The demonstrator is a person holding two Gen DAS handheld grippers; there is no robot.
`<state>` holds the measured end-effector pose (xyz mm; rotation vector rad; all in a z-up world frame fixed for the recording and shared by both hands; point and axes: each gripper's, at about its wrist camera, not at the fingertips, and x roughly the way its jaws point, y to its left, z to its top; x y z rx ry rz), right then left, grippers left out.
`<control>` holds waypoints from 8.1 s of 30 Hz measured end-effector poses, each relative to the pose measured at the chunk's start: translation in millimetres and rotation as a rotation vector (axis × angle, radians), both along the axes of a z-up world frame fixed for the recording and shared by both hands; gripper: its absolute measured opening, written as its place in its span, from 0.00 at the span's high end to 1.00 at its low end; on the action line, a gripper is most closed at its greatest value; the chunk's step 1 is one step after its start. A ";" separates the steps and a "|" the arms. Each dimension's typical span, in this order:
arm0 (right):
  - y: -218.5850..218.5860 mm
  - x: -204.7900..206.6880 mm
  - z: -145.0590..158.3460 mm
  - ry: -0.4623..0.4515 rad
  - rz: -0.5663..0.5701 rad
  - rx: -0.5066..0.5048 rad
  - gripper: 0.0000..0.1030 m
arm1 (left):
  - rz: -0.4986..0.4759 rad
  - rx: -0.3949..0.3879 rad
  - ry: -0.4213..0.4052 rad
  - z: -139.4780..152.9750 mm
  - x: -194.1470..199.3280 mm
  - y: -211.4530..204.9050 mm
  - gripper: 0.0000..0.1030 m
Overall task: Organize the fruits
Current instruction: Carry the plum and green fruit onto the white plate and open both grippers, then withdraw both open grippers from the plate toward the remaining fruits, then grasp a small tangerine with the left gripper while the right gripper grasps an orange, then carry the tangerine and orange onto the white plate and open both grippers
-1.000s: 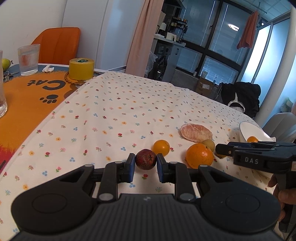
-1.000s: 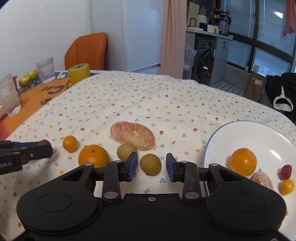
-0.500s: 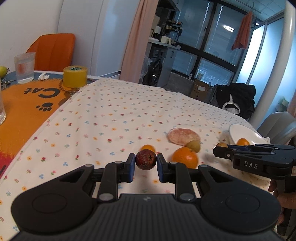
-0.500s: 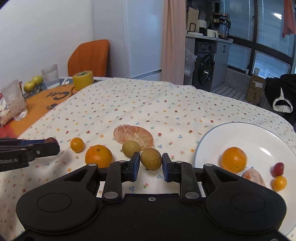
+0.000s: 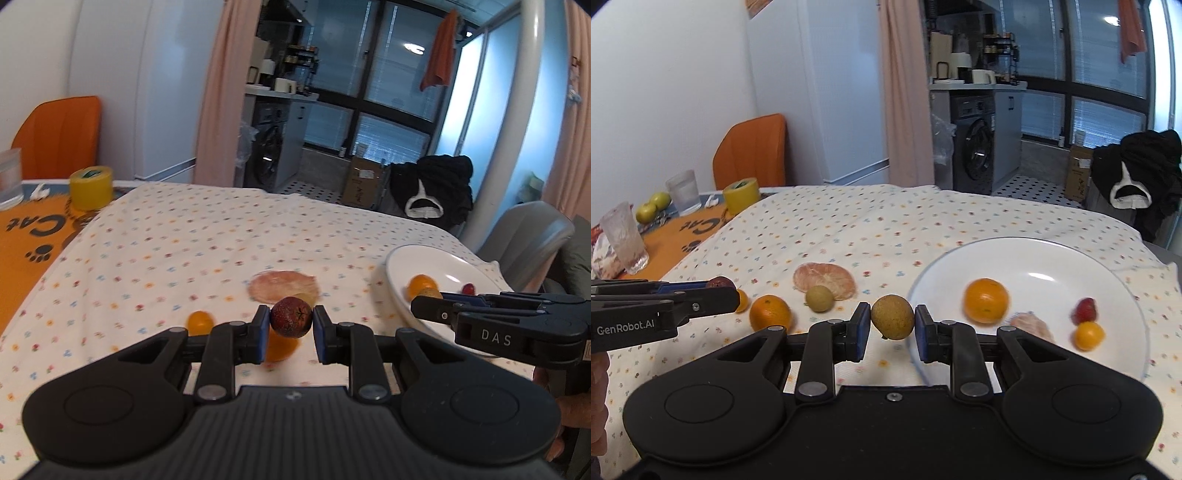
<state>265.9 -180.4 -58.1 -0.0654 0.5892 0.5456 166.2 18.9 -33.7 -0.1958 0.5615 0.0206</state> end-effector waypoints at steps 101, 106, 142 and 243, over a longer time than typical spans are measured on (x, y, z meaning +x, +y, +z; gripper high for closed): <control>-62.5 -22.6 6.0 -0.032 -0.083 0.095 0.00 | 0.009 0.019 -0.001 15.3 -1.0 -28.9 0.06; -51.4 -25.8 7.4 -0.028 -0.056 0.105 0.00 | 0.038 0.015 -0.006 16.9 -9.0 -15.3 0.06; 29.7 -15.1 1.4 0.060 0.125 0.117 0.07 | 0.171 -0.013 0.027 -7.5 -16.5 55.4 0.15; -116.6 5.5 3.8 0.044 -0.105 0.164 0.64 | -0.140 0.043 -0.016 4.0 38.0 -87.3 0.79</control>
